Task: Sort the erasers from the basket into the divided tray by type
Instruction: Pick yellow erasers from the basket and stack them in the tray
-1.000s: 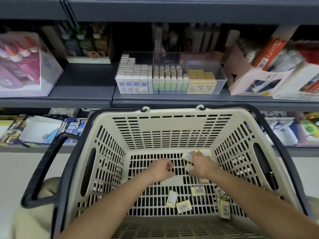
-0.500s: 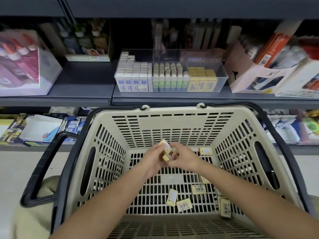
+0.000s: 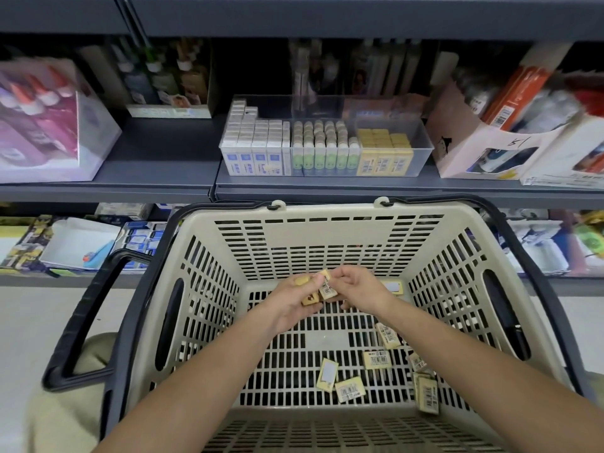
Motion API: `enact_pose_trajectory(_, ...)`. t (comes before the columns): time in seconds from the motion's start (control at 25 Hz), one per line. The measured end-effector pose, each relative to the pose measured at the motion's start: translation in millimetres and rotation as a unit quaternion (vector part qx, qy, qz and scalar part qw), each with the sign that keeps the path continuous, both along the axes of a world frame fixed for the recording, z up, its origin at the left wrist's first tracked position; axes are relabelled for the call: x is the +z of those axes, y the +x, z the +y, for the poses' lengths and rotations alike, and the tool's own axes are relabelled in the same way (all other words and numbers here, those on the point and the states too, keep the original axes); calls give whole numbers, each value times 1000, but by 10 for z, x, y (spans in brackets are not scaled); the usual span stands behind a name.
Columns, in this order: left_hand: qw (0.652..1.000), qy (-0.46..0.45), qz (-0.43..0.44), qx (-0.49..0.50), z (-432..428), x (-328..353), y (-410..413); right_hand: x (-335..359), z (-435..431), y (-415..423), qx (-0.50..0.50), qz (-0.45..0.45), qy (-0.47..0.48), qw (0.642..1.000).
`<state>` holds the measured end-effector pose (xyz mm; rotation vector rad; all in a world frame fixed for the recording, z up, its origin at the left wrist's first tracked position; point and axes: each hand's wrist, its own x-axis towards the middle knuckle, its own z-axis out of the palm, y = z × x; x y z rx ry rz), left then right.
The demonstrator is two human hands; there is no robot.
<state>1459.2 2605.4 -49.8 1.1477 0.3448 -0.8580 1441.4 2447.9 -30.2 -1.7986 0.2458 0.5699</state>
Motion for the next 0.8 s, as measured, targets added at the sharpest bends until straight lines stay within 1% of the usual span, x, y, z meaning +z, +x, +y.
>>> enact_pose_trajectory(0.08, 1000, -8, 7, -6, -1, 13, -27, -7, 17, -15, 20, -21, -11, 1000)
enact_pose_trajectory(0.16, 1000, 5, 11, -14, 7, 17, -34, -5, -6, -6, 24, -37, -26, 999)
enact_pose_trajectory(0.24, 1000, 19, 19, 3, 12, 7, -33, 4, -103, 25, 19, -23, -78, 997)
enact_pose_trajectory(0.28, 999, 30, 28, 21, 13, -3, -25, 10, -188, 38, 30, -3, -130, 991)
enact_pose_trajectory(0.32, 998, 42, 36, 33, 11, -20, -17, 11, -295, 35, 62, 21, -209, 976)
enact_pose_trajectory(0.36, 997, 53, 40, 36, 7, -40, -15, -9, -408, 19, 113, 47, -303, 945)
enact_pose_trajectory(0.4, 997, 58, 41, 32, 4, -51, -22, -41, -500, -18, 169, 71, -389, 903)
enact_pose_trajectory(0.44, 997, 58, 41, 24, -6, -52, -38, -82, -563, -75, 214, 93, -456, 859)
enact_pose_trajectory(0.48, 997, 58, 41, 15, -15, -55, -53, -116, -590, -137, 239, 114, -494, 828)
enact_pose_trajectory(0.52, 997, 62, 41, 4, -25, -64, -65, -154, -588, -189, 250, 131, -511, 812)
enact_pose_trajectory(0.6, 996, 83, 38, -19, -44, -73, -84, -213, -545, -239, 266, 117, -525, 800)
enact_pose_trajectory(0.64, 994, 95, 34, -29, -47, -77, -92, -218, -509, -231, 266, 94, -522, 805)
enact_pose_trajectory(0.68, 993, 108, 30, -38, -49, -84, -96, -208, -478, -198, 246, 73, -499, 827)
enact_pose_trajectory(0.72, 991, 121, 27, -50, -44, -86, -97, -187, -444, -149, 208, 63, -450, 866)
enact_pose_trajectory(0.76, 989, 129, 28, -67, -40, -78, -103, -157, -402, -102, 160, 64, -376, 911)
enact_pose_trajectory(0.8, 988, 124, 33, -85, -37, -67, -114, -124, -346, -72, 121, 71, -293, 946)
